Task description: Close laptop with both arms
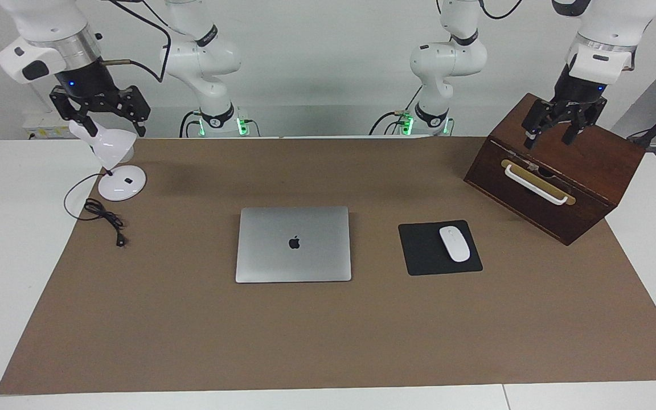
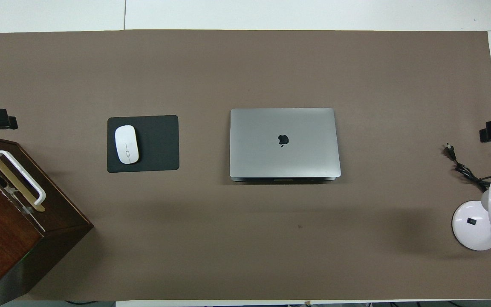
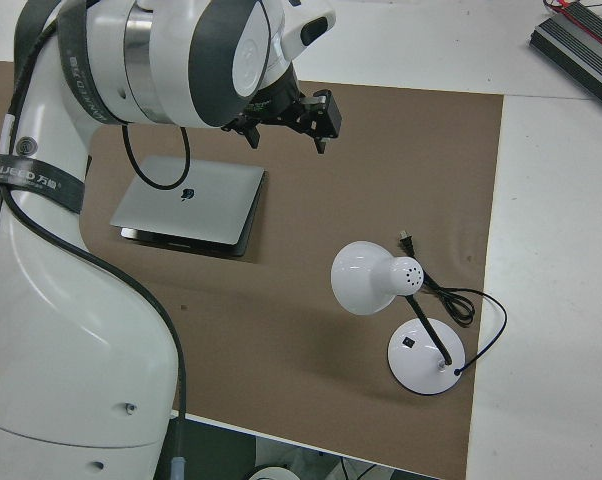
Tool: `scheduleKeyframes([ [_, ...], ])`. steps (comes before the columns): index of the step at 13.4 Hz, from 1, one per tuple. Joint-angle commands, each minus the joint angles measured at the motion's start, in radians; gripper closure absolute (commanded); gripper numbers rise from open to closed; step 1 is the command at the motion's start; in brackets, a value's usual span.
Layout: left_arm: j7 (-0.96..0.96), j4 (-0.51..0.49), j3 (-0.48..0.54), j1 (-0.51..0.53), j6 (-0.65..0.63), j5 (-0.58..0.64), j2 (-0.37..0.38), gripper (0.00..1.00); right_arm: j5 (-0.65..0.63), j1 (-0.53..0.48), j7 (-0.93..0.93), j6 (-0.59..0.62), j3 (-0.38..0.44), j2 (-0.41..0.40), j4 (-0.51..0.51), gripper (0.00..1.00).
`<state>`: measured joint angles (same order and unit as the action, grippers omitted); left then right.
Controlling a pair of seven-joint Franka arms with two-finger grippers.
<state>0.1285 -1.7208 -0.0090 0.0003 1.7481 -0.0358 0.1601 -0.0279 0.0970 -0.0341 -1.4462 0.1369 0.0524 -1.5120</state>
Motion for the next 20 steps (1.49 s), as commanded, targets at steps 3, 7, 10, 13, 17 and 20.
scheduleKeyframes([
  [3,0.014,0.007,0.011,-0.014,-0.065,-0.003,0.001,0.0,0.011,-0.013,0.011,0.032,-0.014,0.021,-0.017,0.0],
  [7,0.014,0.007,0.011,-0.014,-0.116,-0.004,0.004,0.0,0.011,-0.013,0.011,0.033,-0.014,0.02,-0.017,0.0],
  [10,0.013,0.007,0.011,-0.013,-0.137,-0.004,0.006,0.0,0.011,-0.014,0.011,0.035,-0.014,0.02,-0.017,0.0],
  [13,0.013,0.006,0.011,-0.014,-0.14,-0.003,0.006,0.0,0.011,-0.013,0.013,0.036,-0.014,0.02,-0.017,0.0],
  [17,0.013,-0.002,0.011,-0.013,-0.14,-0.003,0.009,0.0,0.011,-0.013,0.013,0.036,-0.014,0.02,-0.017,0.0],
  [20,0.013,-0.002,0.011,-0.013,-0.139,-0.003,0.01,0.0,0.011,-0.013,0.013,0.038,-0.017,0.02,-0.017,0.0],
])
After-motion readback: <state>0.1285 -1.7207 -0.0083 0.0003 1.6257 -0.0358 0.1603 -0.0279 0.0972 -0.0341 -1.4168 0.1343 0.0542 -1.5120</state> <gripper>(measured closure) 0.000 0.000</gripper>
